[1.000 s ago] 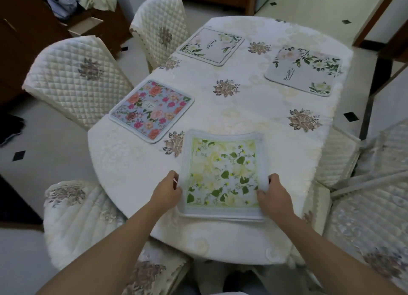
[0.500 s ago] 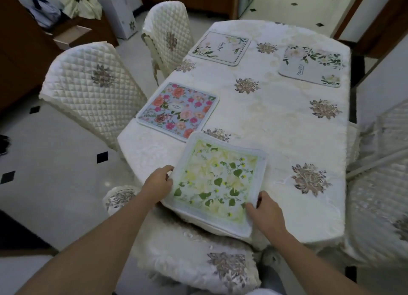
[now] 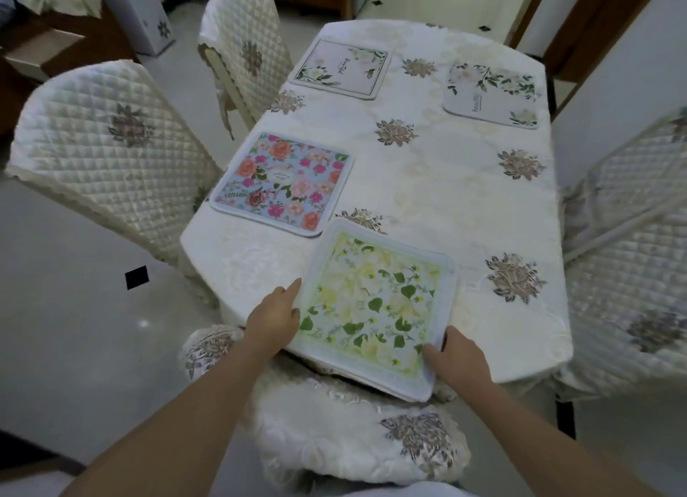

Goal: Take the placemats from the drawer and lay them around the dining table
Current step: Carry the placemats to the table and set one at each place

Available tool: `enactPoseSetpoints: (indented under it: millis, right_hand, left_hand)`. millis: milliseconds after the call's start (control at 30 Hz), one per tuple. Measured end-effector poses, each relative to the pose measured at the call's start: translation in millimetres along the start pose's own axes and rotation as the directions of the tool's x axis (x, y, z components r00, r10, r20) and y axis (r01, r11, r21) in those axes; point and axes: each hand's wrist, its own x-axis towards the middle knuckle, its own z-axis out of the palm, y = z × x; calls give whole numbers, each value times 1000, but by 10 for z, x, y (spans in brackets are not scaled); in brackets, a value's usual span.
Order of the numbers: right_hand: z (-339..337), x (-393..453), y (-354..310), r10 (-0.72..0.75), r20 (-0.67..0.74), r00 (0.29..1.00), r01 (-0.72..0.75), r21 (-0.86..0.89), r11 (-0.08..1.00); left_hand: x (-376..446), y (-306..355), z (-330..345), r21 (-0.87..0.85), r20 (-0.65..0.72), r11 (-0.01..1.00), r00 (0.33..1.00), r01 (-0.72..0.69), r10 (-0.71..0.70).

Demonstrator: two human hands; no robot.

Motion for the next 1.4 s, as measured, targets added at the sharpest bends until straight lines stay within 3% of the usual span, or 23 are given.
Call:
enactPoseSetpoints:
  millis: [133,267,467,700,867,1133,1300,1400]
  right_hand:
    - [-23,40,20,8,-29,1000,-10,-77,997]
    - [-100,20,-1,-17,-116,993,4,-112,994]
    - [-355,190,-26,25,-261,965,-10,60,998]
    - [-921,845,-50,21,-360,933,36,151,988]
    - [-1312,1505,-67,33,-316,948,36,211,977]
    - [-1803,2574,-1,-18,-229,973,85,291,953]
    - [-1979,3104,-24,3,-221,975,98,445,890]
    - [-2003,3288,-73,-18,-176,984,107,512,852]
  left_hand:
    - [8,31,-2,69,-24,998,1000,2,0]
    - [73,132,-63,-131,-185,991,983,-3,-22]
    - [283,417,-207,-297,-209,953,978,-56,-8]
    - [885,957,-537,-490,-178,871,977,13,-115]
    - [1444,1403,-730,-641,-169,763,956,78,-241]
    - [2361,1973,-635,-690,-213,712,903,130,-372]
    - [2989,2114,-585,-812,-123,540,840,220,-528]
    - [3215,2189,-565,-823,-134,522,816,224,-562]
